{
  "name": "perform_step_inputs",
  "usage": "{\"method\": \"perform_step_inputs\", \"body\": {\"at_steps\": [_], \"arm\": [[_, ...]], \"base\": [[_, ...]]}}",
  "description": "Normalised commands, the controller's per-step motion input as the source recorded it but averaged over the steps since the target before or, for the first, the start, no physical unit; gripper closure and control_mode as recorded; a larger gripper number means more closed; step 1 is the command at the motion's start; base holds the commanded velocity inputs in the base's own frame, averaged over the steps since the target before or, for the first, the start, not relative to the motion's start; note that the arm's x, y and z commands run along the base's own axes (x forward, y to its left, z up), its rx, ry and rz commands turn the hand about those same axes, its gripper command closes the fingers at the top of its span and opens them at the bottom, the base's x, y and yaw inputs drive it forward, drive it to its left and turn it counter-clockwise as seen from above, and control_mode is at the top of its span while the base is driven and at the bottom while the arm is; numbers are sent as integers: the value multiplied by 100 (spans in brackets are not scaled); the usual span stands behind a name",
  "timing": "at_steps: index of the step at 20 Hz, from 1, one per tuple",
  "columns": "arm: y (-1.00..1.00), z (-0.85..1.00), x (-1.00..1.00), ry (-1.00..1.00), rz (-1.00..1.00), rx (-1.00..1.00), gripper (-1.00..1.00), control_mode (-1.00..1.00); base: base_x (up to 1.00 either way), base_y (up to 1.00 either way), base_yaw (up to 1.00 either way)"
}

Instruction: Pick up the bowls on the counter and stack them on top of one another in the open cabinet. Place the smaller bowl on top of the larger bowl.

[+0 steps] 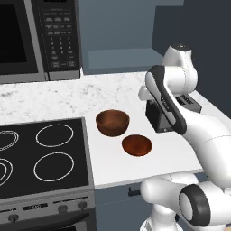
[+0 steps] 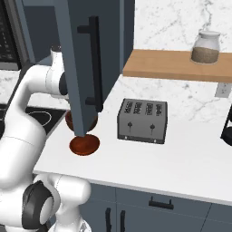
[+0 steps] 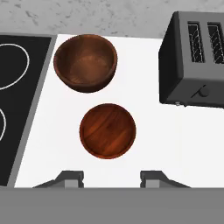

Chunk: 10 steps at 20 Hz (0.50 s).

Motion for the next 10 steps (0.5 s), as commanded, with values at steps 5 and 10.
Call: {"method": "perform_step_inputs", "body": {"at_steps": [5,10], "arm": [[-5,-13,-5,3,-2,5,-100,-100],[-2,-53,-2,-4,-11,1,-100,-100]], "base": [[0,0,0],[0,0,0]]}}
